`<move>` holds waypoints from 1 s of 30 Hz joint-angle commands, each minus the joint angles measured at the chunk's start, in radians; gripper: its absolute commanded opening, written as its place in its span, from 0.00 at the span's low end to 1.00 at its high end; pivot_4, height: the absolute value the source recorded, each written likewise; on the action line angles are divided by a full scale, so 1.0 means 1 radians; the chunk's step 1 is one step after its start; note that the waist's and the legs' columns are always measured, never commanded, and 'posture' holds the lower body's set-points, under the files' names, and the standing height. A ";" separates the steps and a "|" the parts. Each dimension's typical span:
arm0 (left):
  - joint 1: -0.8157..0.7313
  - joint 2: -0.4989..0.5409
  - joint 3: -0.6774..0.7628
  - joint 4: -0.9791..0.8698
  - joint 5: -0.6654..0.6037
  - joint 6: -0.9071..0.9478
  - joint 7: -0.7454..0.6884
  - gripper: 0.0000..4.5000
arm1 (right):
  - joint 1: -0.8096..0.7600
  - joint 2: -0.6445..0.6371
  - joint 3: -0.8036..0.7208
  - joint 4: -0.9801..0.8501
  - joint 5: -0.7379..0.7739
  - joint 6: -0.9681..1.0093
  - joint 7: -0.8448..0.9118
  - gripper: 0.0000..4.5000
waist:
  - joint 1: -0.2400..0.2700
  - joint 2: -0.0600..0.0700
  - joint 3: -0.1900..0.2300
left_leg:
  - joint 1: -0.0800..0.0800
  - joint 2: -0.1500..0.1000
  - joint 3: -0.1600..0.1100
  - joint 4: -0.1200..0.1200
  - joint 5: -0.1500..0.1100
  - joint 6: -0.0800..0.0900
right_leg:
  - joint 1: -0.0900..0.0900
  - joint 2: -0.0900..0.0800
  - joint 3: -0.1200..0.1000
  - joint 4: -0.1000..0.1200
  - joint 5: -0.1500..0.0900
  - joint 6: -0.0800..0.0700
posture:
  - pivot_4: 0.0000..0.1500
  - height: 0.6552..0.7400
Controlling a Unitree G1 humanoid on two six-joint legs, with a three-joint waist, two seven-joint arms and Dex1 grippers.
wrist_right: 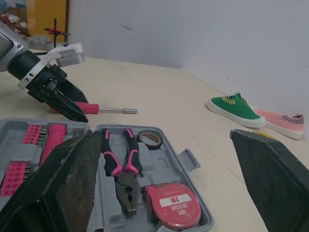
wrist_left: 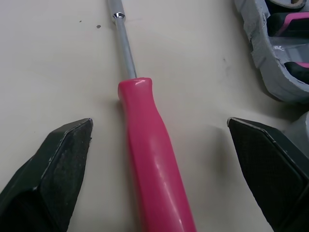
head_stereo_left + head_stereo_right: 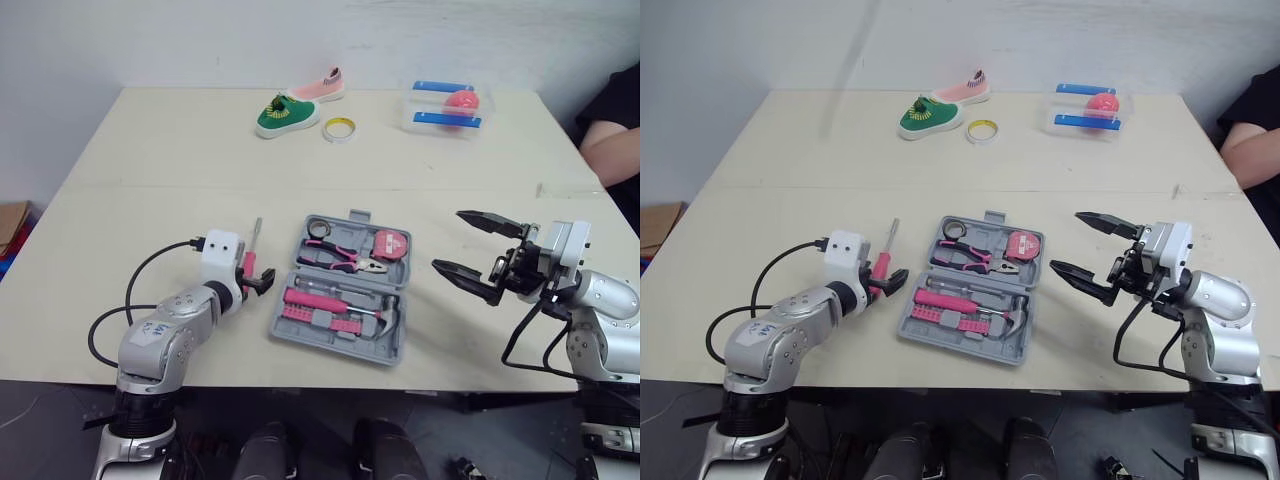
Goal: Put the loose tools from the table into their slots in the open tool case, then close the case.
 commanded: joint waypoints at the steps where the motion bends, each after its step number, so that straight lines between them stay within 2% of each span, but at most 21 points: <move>1: 0.019 0.024 -0.028 -0.005 0.040 0.036 -0.013 0.62 | -0.002 0.001 -0.005 -0.041 0.008 -0.006 -0.008 1.00 | 0.000 0.000 0.000 | 0.000 0.000 0.000 0.000 0.000 0.000 | 0.000 0.000 0.000 0.000 0.000 0.000 | 1.00 1.00; 4: 0.028 0.014 0.000 -0.008 0.051 0.024 -0.016 0.30 | -0.006 0.001 -0.005 -0.040 0.007 -0.007 -0.010 1.00 | 0.000 0.000 0.000 | 0.000 0.000 0.000 0.000 0.000 0.000 | 0.000 0.000 0.000 0.000 0.000 0.000 | 1.00 1.00; 6: 0.034 0.012 0.017 -0.010 0.055 0.023 -0.020 0.13 | -0.006 0.000 -0.006 -0.038 0.006 -0.009 -0.010 1.00 | 0.000 0.000 0.000 | 0.000 0.000 0.000 0.000 0.000 0.000 | 0.000 -0.001 0.000 0.000 0.000 0.000 | 1.00 1.00; 9: 0.039 0.048 0.040 -0.023 0.060 -0.094 -0.085 0.13 | 0.000 -0.007 -0.012 -0.032 0.002 -0.017 -0.005 1.00 | -0.002 0.000 0.000 | 0.000 0.000 0.000 0.000 0.000 -0.001 | 0.000 0.000 0.000 0.000 0.000 0.000 | 1.00 1.00; 14: 0.065 0.167 0.068 -0.046 0.041 -0.353 -0.307 0.13 | 0.020 -0.034 -0.032 -0.031 0.009 -0.023 0.023 1.00 | -0.001 0.000 0.000 | -0.002 0.001 0.000 0.000 -0.001 -0.002 | -0.002 0.000 0.000 0.000 0.000 -0.001 | 1.00 1.00; 18: 0.052 0.322 0.052 -0.054 -0.021 -0.593 -0.675 0.13 | 0.097 -0.115 -0.055 -0.059 0.046 0.008 0.121 1.00 | 0.006 0.000 0.000 | -0.003 0.000 0.000 -0.001 -0.004 -0.005 | -0.002 -0.001 -0.001 -0.002 0.000 -0.001 | 1.00 1.00; 20: 0.029 0.359 0.042 -0.053 -0.042 -0.656 -0.775 0.13 | 0.124 -0.137 -0.060 -0.075 0.063 0.026 0.139 1.00 | 0.004 0.000 0.000 | -0.003 0.000 0.000 -0.001 -0.006 -0.005 | -0.002 -0.002 -0.001 -0.003 0.000 -0.001 | 1.00 1.00; 24: -0.062 0.407 -0.055 -0.051 -0.062 -0.689 -0.955 0.13 | 0.190 -0.163 -0.083 -0.129 0.073 0.059 0.138 1.00 | 0.003 0.000 0.001 | -0.003 0.000 0.000 0.000 -0.006 -0.004 | -0.001 -0.001 -0.002 -0.004 0.000 0.000 | 1.00 1.00; 27: -0.163 0.410 -0.209 -0.032 -0.004 -0.687 -1.055 0.13 | 0.275 -0.184 -0.104 -0.171 0.071 0.068 0.160 1.00 | 0.008 0.000 0.001 | -0.003 0.000 0.000 0.000 -0.004 -0.001 | -0.001 0.000 -0.002 -0.005 0.000 0.000 | 1.00 1.00; 30: -0.223 0.420 -0.347 -0.012 0.095 -0.699 -1.121 0.13 | 0.291 -0.183 -0.108 -0.183 0.069 0.073 0.151 1.00 | 0.007 0.000 0.001 | -0.002 0.000 0.002 0.000 -0.003 0.002 | 0.000 0.004 -0.003 -0.005 0.001 0.001 | 1.00 1.00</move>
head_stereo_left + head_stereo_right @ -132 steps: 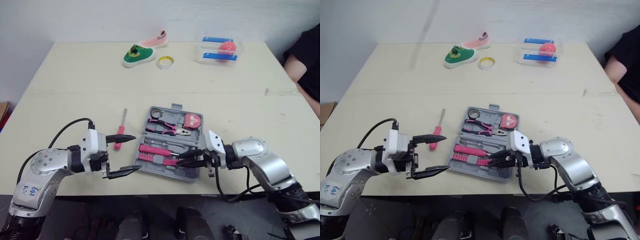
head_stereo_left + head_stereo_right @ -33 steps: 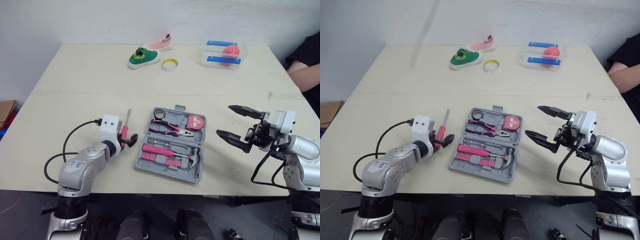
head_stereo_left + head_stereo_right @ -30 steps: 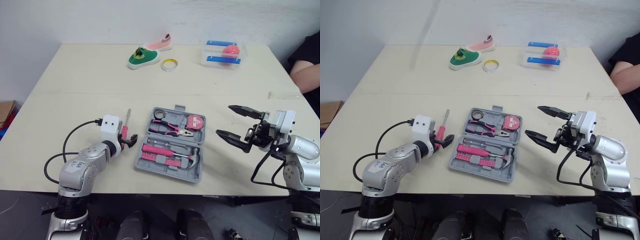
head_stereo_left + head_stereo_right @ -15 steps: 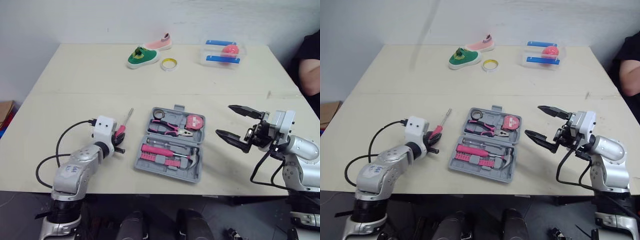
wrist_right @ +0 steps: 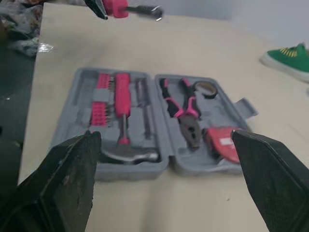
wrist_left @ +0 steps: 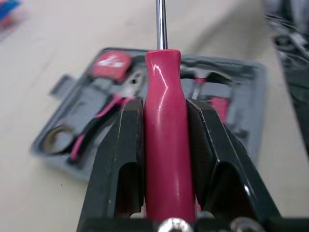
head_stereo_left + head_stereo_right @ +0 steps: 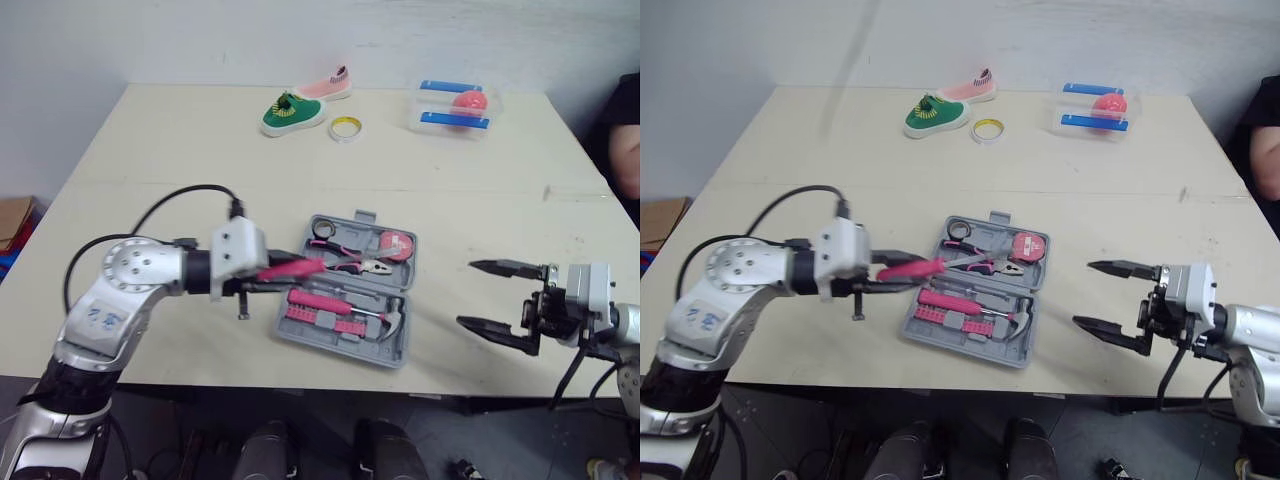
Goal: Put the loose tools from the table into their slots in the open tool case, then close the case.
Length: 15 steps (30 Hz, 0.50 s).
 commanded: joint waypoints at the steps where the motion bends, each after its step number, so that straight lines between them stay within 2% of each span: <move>1: -0.046 0.011 -0.116 0.013 0.105 -0.038 -0.064 0.13 | 0.006 -0.011 -0.031 -0.040 0.018 0.004 -0.005 1.00 | -0.006 0.000 0.000 | 0.000 0.000 0.001 0.000 0.000 0.000 | 0.000 0.001 0.000 0.000 0.000 0.000 | 1.00 1.00; 6: -0.073 0.001 -0.226 0.037 0.207 -0.065 -0.111 0.13 | 0.057 -0.002 -0.053 -0.055 0.014 -0.018 -0.005 1.00 | -0.008 0.000 0.000 | 0.000 0.002 0.000 0.000 0.000 0.000 | 0.000 0.000 0.003 0.000 0.000 0.000 | 1.00 1.00; 11: -0.091 -0.027 -0.235 0.077 0.268 -0.034 -0.086 0.13 | 0.099 0.007 -0.068 -0.065 0.015 -0.040 -0.007 1.00 | -0.006 -0.001 0.000 | 0.000 0.001 -0.001 0.000 0.001 0.001 | 0.000 -0.003 0.003 0.000 0.000 0.000 | 1.00 1.00; 15: -0.088 -0.027 -0.235 0.073 0.268 -0.023 -0.121 0.13 | 0.101 0.012 -0.066 -0.054 0.009 -0.051 -0.009 1.00 | -0.006 -0.001 0.001 | 0.000 0.001 -0.001 0.001 0.001 0.002 | 0.000 -0.004 0.003 0.001 0.000 0.000 | 1.00 1.00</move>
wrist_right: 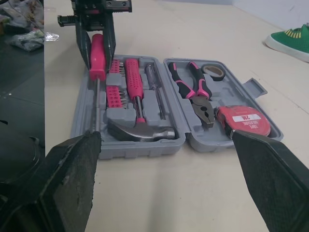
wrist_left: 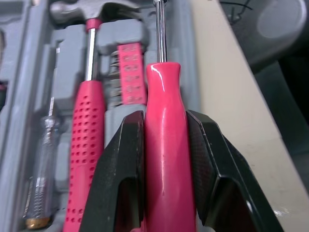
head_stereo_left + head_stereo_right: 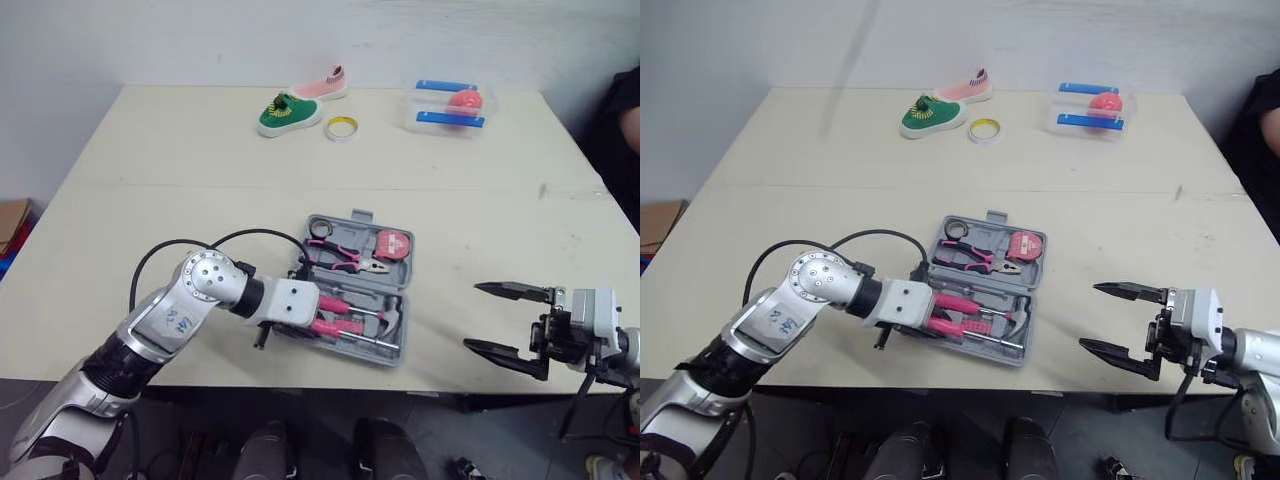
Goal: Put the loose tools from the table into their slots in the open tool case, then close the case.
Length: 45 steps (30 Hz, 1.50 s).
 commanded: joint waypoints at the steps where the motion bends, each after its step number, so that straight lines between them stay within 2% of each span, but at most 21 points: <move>1: -0.004 0.000 0.006 -0.024 0.003 0.003 -0.023 0.13 | -0.001 0.006 -0.026 -0.013 0.008 -0.022 -0.004 1.00 | -0.001 0.000 0.000 | 0.000 0.000 0.000 0.000 0.000 0.000 | 0.000 0.000 0.000 0.000 0.000 0.000 | 1.00 1.00; 11: 0.009 -0.004 -0.001 -0.007 0.038 0.012 -0.032 0.13 | 0.003 0.027 -0.022 0.047 -0.008 -0.084 0.024 1.00 | 0.000 0.000 0.000 | 0.000 0.000 -0.001 0.000 0.000 0.000 | 0.000 0.000 -0.001 0.000 0.000 0.000 | 1.00 1.00; 17: 0.020 -0.024 0.016 -0.003 0.013 0.016 -0.046 0.13 | 0.003 0.027 -0.019 0.068 -0.010 -0.106 0.035 1.00 | 0.000 0.000 0.000 | 0.000 0.000 -0.001 0.000 0.000 0.000 | 0.000 0.000 -0.001 0.000 0.000 0.000 | 1.00 1.00; 18: 0.021 -0.034 0.027 0.003 0.007 -0.033 -0.045 0.36 | 0.002 0.027 -0.019 0.071 -0.010 -0.108 0.035 1.00 | -0.001 0.000 0.000 | 0.000 0.000 -0.001 0.000 0.000 0.000 | 0.000 0.000 -0.001 0.000 0.000 0.000 | 1.00 1.00; 21: 0.015 -0.053 0.063 0.026 -0.007 -0.122 -0.039 0.62 | -0.002 0.026 -0.015 0.077 -0.013 -0.110 0.036 1.00 | -0.001 0.000 0.000 | 0.000 0.000 -0.001 0.000 0.000 0.000 | 0.000 -0.001 -0.001 0.000 0.000 0.000 | 1.00 1.00; 27: 0.020 -0.057 0.168 0.075 -0.111 -0.142 -0.071 0.62 | -0.013 0.028 -0.009 0.101 -0.018 -0.121 0.037 1.00 | -0.003 0.000 0.000 | 0.000 0.000 -0.001 0.001 0.001 0.000 | 0.000 -0.001 -0.001 0.001 0.000 0.000 | 1.00 1.00; 30: 0.056 -0.102 0.239 0.081 -0.203 -0.150 -0.059 0.43 | -0.012 0.032 -0.007 0.114 -0.020 -0.129 0.036 1.00 | -0.003 0.000 0.000 | 0.000 0.000 -0.001 0.001 0.001 0.000 | 0.001 -0.001 -0.001 0.001 0.000 0.000 | 1.00 1.00; 32: 0.084 -0.109 0.242 0.077 -0.232 -0.176 -0.093 0.22 | -0.009 0.036 -0.007 0.122 -0.022 -0.131 0.036 1.00 | -0.003 0.000 0.000 | 0.000 0.000 -0.001 0.001 0.001 0.001 | 0.001 -0.001 -0.001 0.001 0.000 0.000 | 1.00 1.00; 34: 0.107 -0.139 0.237 0.097 -0.232 -0.182 -0.068 0.02 | -0.007 0.040 -0.006 0.131 -0.027 -0.136 0.036 1.00 | -0.003 0.000 0.000 | 0.000 -0.001 -0.001 0.001 0.001 0.000 | 0.002 -0.001 -0.001 0.001 0.000 0.000 | 1.00 1.00; 45: 0.170 -0.188 0.145 0.183 -0.126 -0.215 -0.024 0.01 | -0.001 0.047 -0.006 0.136 -0.035 -0.143 0.027 1.00 | -0.002 0.000 0.000 | 0.001 -0.001 -0.002 0.002 0.001 0.001 | 0.002 -0.001 -0.002 0.001 0.000 0.000 | 1.00 1.00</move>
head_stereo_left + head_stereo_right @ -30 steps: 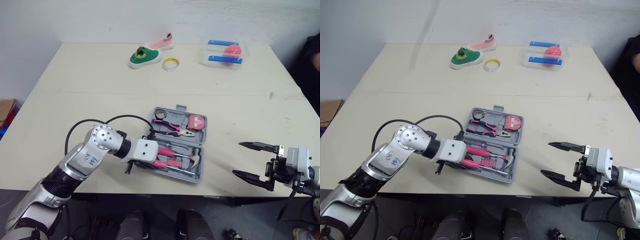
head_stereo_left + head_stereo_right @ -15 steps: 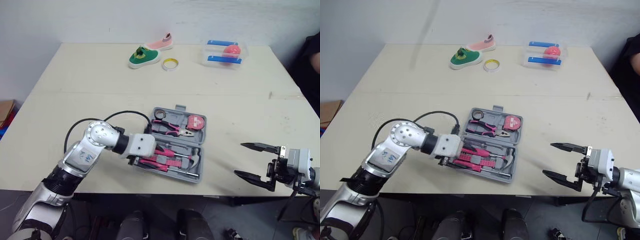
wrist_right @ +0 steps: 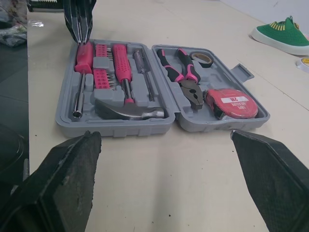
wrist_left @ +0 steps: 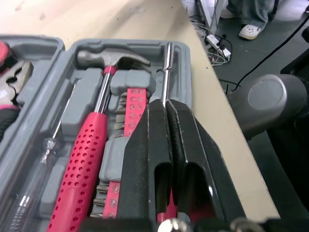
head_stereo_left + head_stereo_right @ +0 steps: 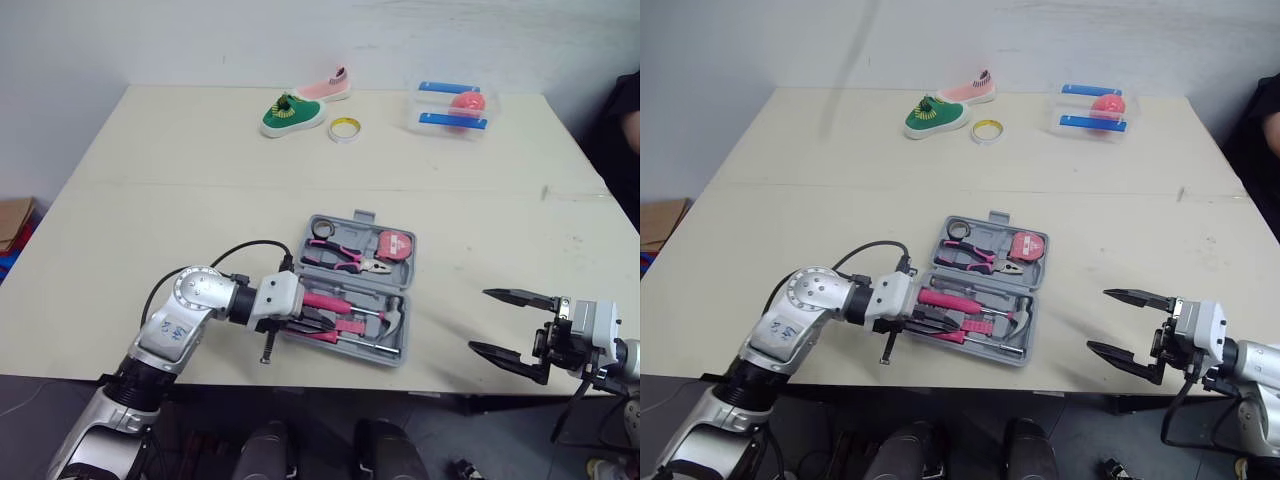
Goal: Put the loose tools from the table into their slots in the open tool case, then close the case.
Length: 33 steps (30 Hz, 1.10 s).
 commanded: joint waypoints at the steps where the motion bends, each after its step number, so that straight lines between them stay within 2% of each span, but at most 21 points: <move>1: 0.009 -0.009 -0.022 0.014 0.035 -0.028 0.017 0.01 | 0.006 0.005 -0.008 -0.019 0.006 -0.012 -0.004 1.00 | 0.000 0.000 0.000 | 0.000 0.000 0.000 0.000 0.000 0.000 | 0.000 0.000 0.000 0.000 0.000 0.000 | 1.00 1.00; 10: 0.035 0.007 -0.071 0.057 0.119 -0.014 0.046 0.01 | 0.005 0.002 -0.004 -0.030 0.003 -0.003 -0.019 1.00 | 0.001 0.000 0.000 | 0.001 0.000 0.000 0.000 0.000 0.000 | 0.000 -0.001 0.000 0.000 0.000 0.000 | 1.00 1.00; 20: 0.045 0.016 -0.170 0.029 0.207 0.245 0.142 0.01 | 0.000 0.008 0.010 -0.043 0.002 0.003 -0.042 1.00 | 0.016 0.007 -0.007 | 0.004 0.000 -0.001 0.000 -0.001 0.001 | 0.003 -0.001 0.000 0.000 0.000 0.000 | 1.00 1.00; 23: 0.071 0.033 -0.181 0.028 0.210 0.202 0.150 0.01 | 0.003 0.010 0.012 -0.056 0.005 0.009 -0.051 1.00 | 0.022 0.009 -0.010 | 0.004 0.000 -0.001 0.000 -0.001 0.002 | 0.004 -0.001 0.001 0.000 0.000 0.000 | 1.00 1.00; 26: 0.094 -0.017 -0.063 -0.007 0.079 0.092 0.152 0.01 | 0.002 0.014 0.009 -0.076 0.019 0.040 -0.079 1.00 | 0.021 0.012 -0.013 | 0.005 0.000 -0.001 -0.001 -0.003 0.002 | 0.004 -0.001 0.001 -0.001 0.000 0.000 | 1.00 1.00; 29: 0.092 -0.018 0.101 -0.056 -0.107 0.108 0.095 0.01 | -0.022 0.005 0.015 -0.094 0.002 0.132 -0.170 1.00 | 0.018 0.008 -0.009 | 0.003 0.001 -0.001 -0.001 -0.002 0.002 | 0.001 -0.001 0.001 0.000 0.000 -0.001 | 1.00 1.00; 33: 0.043 0.002 0.256 -0.024 -0.176 0.140 0.153 0.01 | -0.062 0.001 0.056 -0.110 -0.031 0.230 -0.243 1.00 | 0.018 0.007 -0.007 | 0.001 0.001 -0.001 -0.001 0.000 -0.001 | -0.001 -0.001 0.000 0.001 -0.001 -0.002 | 1.00 1.00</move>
